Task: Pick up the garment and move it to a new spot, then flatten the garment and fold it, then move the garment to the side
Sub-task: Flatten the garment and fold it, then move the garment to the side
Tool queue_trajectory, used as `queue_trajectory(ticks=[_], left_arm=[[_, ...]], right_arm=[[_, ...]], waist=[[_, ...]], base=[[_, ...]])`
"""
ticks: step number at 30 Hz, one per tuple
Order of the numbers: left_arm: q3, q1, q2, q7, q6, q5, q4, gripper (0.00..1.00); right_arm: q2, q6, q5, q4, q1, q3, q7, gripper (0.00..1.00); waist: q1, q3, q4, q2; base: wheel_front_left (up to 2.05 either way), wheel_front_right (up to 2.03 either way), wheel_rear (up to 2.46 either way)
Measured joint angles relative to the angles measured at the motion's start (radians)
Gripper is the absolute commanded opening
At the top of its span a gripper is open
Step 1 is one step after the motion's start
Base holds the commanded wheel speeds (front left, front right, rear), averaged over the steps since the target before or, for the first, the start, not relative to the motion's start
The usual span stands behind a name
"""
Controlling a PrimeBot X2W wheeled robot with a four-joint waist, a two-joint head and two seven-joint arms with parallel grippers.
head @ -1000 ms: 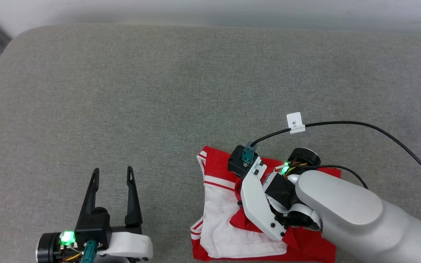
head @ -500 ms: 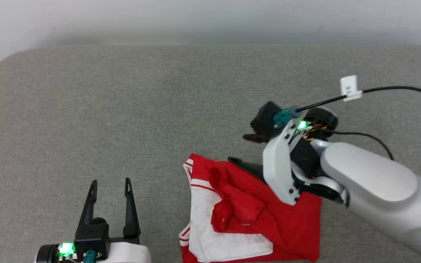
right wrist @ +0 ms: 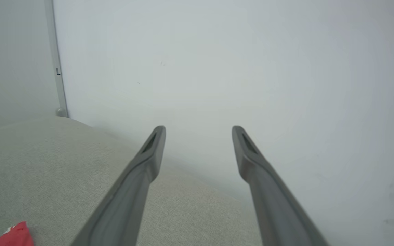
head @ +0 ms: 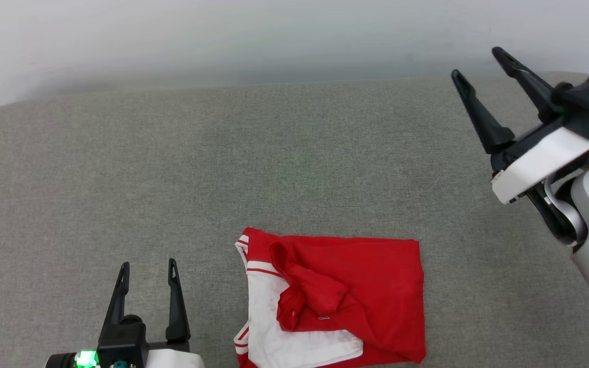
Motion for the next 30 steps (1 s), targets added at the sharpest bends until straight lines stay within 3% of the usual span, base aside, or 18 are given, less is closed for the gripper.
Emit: queue_trajectory(ticks=[5, 11, 17, 30], left_arm=[[0.001, 0.000, 0.000, 0.000, -0.002, 0.000, -0.009, 1.00], [0.000, -0.001, 0.000, 0.000, -0.010, -0.001, -0.012, 1.00], [-0.001, 0.003, -0.001, 0.000, -0.018, -0.002, -0.012, 1.00], [0.005, 0.041, 0.000, 0.000, -0.045, -0.008, 0.012, 1.00]], right_arm=[[0.090, 0.000, -0.208, -0.142, 0.192, -0.316, -0.007, 1.00], [0.228, 0.000, -0.337, -0.332, 0.456, -0.534, -0.007, 1.00], [0.318, 0.000, -0.360, -0.396, 0.637, -0.616, -0.007, 1.00], [0.415, 0.000, -0.379, -0.410, 0.874, -0.655, -0.007, 1.00]], waist=[[0.0000, -0.002, -0.012, 0.0000], [-0.0001, -0.007, -0.013, 0.0000], [0.0000, -0.022, -0.009, 0.0000], [0.0000, -0.071, 0.006, 0.0000]], base=[[0.00, 0.00, 0.00], [0.00, 0.00, 0.00], [0.00, 0.00, 0.00], [0.00, 0.00, 0.00]])
